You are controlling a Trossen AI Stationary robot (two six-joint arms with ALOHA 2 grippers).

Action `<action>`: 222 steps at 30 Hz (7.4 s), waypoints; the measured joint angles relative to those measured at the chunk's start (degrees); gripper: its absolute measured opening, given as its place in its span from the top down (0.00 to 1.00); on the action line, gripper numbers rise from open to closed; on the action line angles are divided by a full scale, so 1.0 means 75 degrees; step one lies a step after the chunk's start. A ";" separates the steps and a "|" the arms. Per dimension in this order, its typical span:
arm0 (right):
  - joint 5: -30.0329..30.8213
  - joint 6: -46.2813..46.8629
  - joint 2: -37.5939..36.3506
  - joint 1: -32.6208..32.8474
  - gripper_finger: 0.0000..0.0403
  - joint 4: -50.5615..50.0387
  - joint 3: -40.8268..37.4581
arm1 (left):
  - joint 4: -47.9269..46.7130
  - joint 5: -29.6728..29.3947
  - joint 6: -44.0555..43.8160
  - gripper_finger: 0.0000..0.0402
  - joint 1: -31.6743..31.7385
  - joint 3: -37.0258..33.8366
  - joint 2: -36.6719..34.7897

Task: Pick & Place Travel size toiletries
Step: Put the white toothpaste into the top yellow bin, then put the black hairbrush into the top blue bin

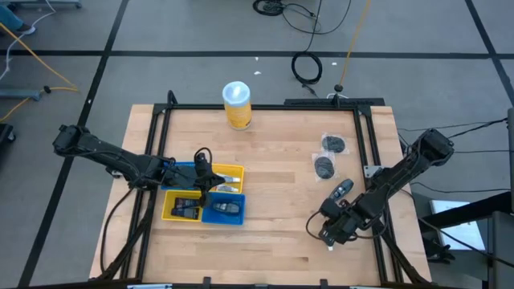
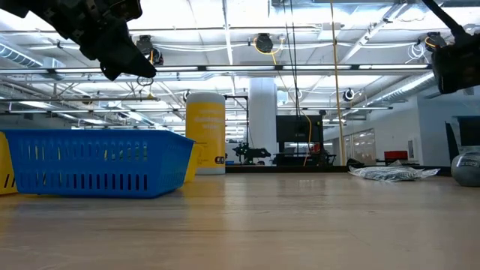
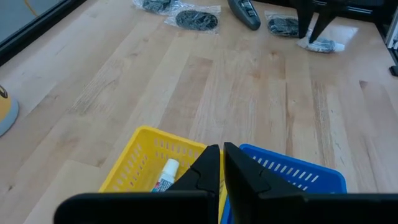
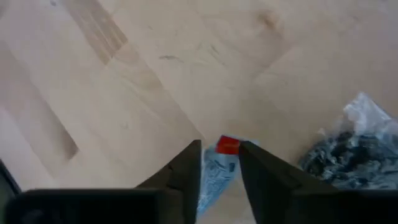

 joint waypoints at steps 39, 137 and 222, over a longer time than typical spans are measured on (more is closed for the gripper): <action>0.3775 -1.3853 0.1528 -0.1927 1.00 1.1623 0.0012 | 0.6970 0.2927 0.0801 0.51 0.0281 0.0006 0.3498; 0.4030 -1.4510 0.0662 -0.0784 0.58 1.1428 0.0006 | -0.1923 0.0205 0.0279 0.55 0.0677 0.0903 0.3144; -0.0201 -0.0418 0.0184 -0.0836 0.63 -0.1609 -0.0171 | -0.1402 -0.1593 -0.0227 0.47 -0.0387 0.0903 0.0868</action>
